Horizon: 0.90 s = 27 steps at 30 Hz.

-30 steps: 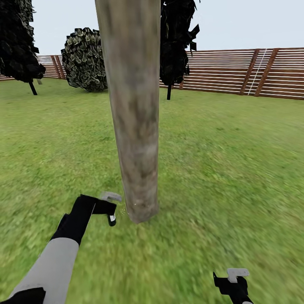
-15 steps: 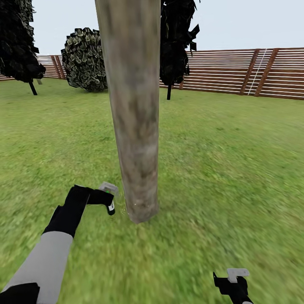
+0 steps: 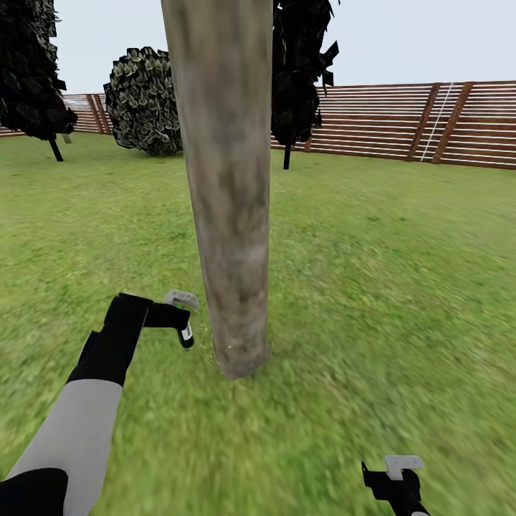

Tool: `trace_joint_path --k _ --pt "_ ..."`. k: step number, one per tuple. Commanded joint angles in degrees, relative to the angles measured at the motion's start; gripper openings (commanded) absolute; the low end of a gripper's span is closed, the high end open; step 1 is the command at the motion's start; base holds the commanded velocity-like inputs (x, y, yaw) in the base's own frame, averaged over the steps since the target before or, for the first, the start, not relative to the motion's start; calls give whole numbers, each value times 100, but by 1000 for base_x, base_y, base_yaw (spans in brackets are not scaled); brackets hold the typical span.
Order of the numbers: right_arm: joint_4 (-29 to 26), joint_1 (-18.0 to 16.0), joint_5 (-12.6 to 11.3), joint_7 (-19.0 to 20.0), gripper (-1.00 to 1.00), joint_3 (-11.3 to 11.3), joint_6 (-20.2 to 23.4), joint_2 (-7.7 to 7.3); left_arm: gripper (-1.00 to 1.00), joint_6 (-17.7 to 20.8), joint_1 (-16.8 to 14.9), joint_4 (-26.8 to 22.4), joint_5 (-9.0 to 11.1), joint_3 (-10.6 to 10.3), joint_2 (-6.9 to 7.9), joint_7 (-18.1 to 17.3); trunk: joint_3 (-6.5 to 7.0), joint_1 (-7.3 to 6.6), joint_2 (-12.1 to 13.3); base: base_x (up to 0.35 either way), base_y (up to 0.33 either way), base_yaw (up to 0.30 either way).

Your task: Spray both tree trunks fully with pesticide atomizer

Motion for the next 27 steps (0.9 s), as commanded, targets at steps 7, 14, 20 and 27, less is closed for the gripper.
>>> trace_joint_path --k 7,14,20,27 --pt "0 -1 0 0 100 0 0 0 -100 -109 192 150 -37 -25 -9 23 0 0 0 0 0 0" --pt "9 2 7 0 100 6 0 1 -100 -967 763 835 -50 27 22 144 0 0 0 0 0 0" --pt "9 -1 9 0 100 7 0 1 -100 -1255 830 840 -20 72 37 189 0 0 0 0 0 0" --pt "9 1 17 0 100 9 -2 3 -100 -639 430 -60 -33 93 161 157 0 0 0 0 0 0"
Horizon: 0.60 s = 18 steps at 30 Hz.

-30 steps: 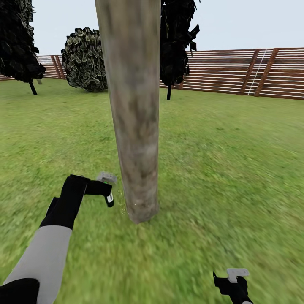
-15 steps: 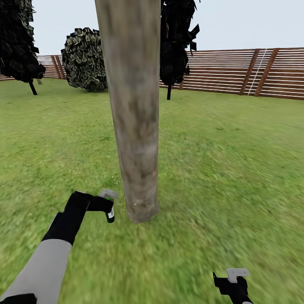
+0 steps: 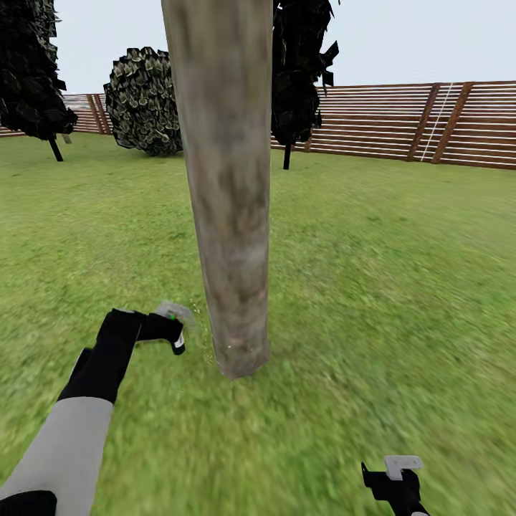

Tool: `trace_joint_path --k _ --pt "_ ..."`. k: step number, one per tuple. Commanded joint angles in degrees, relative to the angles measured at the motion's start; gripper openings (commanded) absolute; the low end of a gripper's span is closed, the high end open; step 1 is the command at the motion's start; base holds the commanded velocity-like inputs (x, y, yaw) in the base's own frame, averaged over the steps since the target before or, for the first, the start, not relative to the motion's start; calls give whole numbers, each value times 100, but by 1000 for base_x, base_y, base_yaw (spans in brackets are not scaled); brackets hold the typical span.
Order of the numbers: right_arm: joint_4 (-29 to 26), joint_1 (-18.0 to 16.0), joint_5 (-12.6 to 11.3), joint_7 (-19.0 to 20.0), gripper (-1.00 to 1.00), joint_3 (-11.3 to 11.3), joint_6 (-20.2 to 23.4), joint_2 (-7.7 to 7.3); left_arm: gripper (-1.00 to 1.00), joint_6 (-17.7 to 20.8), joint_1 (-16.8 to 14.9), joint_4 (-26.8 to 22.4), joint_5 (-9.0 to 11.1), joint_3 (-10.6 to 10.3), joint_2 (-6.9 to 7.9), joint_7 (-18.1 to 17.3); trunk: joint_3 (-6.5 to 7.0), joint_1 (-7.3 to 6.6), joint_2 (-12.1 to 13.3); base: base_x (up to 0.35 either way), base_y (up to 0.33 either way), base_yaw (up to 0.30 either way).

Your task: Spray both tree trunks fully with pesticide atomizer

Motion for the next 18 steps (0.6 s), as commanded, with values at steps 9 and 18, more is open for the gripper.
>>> trace_joint_path --k 9,18 --pt "0 -2 0 0 100 0 0 -2 -100 607 -482 -68 70 -55 176 -8 -1 0 0 0 0 0" --pt "174 -2 0 0 100 0 -7 0 -100 517 22 35 86 -33 157 -18 -1 0 0 -19 -65 0"
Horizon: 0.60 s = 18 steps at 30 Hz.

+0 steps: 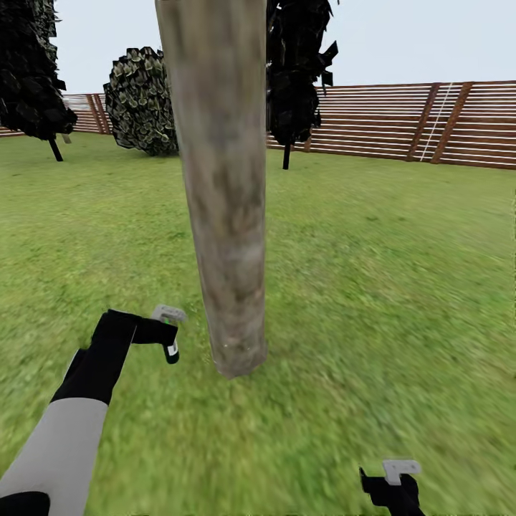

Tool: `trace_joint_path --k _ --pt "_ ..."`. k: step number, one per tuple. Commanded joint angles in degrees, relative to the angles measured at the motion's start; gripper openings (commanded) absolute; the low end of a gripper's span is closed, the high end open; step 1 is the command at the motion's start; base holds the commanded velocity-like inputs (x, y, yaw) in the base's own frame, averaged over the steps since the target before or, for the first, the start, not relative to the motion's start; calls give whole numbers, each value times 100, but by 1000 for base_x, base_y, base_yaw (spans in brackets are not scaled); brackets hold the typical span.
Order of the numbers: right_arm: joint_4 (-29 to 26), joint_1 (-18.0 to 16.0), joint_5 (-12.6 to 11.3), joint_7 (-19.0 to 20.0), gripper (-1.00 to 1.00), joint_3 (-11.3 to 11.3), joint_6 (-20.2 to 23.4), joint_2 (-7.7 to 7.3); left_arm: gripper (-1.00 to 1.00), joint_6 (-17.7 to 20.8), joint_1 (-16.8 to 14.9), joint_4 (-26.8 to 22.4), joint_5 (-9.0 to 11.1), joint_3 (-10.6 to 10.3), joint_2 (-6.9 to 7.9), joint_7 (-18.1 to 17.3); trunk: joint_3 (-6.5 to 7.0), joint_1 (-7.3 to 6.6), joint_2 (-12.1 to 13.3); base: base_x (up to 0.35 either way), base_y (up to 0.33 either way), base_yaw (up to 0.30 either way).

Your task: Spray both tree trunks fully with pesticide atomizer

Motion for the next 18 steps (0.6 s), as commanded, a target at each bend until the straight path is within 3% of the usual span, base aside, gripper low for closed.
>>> trace_joint_path --k 1,11,18 --pt "4 0 0 0 100 1 0 2 -100 -1 35 0 11 0 0 6 0 0 0 -29 -245 0" --pt "11 0 0 0 100 6 -1 0 -100 -9 120 1 12 -2 -4 34 0 0 0 -12 -268 0" --pt "11 0 0 0 100 8 -1 -1 -100 -20 238 2 5 31 16 33 0 0 0 -179 -249 0"
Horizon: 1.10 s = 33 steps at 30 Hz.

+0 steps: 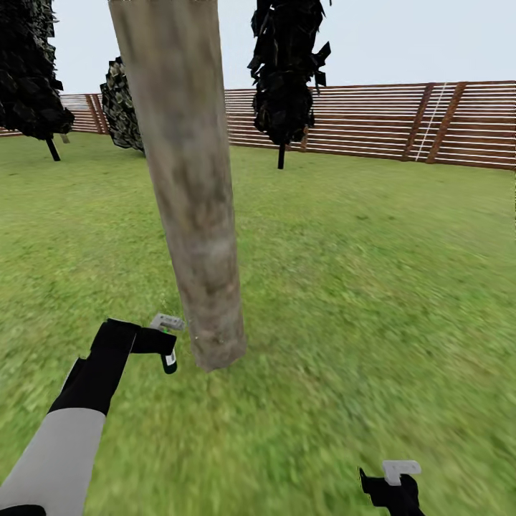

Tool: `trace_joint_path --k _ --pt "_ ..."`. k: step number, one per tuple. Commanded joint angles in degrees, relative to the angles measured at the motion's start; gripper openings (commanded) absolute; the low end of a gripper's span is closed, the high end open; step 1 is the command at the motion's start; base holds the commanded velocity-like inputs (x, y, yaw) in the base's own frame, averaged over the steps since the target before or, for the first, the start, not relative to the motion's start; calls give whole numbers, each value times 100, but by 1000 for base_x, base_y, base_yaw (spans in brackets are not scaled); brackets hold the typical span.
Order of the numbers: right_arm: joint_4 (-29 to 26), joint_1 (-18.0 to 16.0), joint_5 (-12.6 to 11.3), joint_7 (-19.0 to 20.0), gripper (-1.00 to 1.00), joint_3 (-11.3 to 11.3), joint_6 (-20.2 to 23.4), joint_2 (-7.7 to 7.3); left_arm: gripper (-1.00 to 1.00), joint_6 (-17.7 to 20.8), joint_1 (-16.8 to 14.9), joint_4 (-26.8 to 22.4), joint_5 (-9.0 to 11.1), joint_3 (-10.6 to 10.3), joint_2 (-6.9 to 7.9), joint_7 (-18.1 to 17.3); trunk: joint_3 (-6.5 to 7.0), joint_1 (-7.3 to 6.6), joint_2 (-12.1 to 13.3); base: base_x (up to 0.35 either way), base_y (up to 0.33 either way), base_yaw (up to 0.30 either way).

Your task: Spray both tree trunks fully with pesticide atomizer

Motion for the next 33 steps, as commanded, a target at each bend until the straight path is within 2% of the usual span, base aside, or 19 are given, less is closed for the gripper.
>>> trace_joint_path --k 1,4,5,7,9,10,12,14,15,18,21,24,26,33 --pt "0 0 0 0 100 0 0 0 -100 -49 34 10 11 3 1 6 0 0 0 -216 -220 0" --pt "7 0 0 0 100 0 0 -1 -100 -367 131 220 8 6 -5 29 0 0 0 -220 -215 0" --pt "8 0 0 0 100 -1 0 1 -100 -609 165 588 8 41 -7 88 0 0 0 -169 -146 0" --pt "9 0 0 0 100 0 0 2 -100 -857 178 1078 12 211 -17 263 0 0 0 -52 -45 0" --pt "9 0 0 0 100 0 0 4 -100 -1209 180 1362 16 306 -42 476 0 0 0 -15 -13 0" --pt "11 2 0 0 100 0 0 2 -100 -1379 181 1502 73 337 -129 785 0 0 0 -5 -4 0" --pt "14 2 0 0 100 0 0 3 -100 -1479 181 1621 367 350 -328 1344 0 0 0 -2 -2 0" --pt "13 1 1 0 100 0 0 4 -100 -1500 181 1649 663 341 -432 1639 0 0 0 0 0 0" --pt "14 0 1 0 100 0 0 3 -100 -1474 156 1580 1076 305 -542 1868 0 0 0 0 0 0" --pt "17 0 3 0 100 0 0 4 -100 -1422 107 1450 1159 313 -569 1905 0 0 0 0 0 0" --pt "17 0 2 0 100 0 0 5 -100 -796 -24 884 1183 304 -572 1893 0 0 0 0 0 0" --pt "17 0 1 0 100 0 0 5 -100 -411 -92 478 1184 284 -564 1880 0 0 0 0 0 0" --pt "18 0 3 0 100 0 0 5 -100 164 -271 245 1185 270 -525 1858 0 0 0 0 0 0" --pt "17 0 3 0 100 0 0 4 -100 712 -746 39 1185 262 -483 1832 0 0 0 0 0 0"
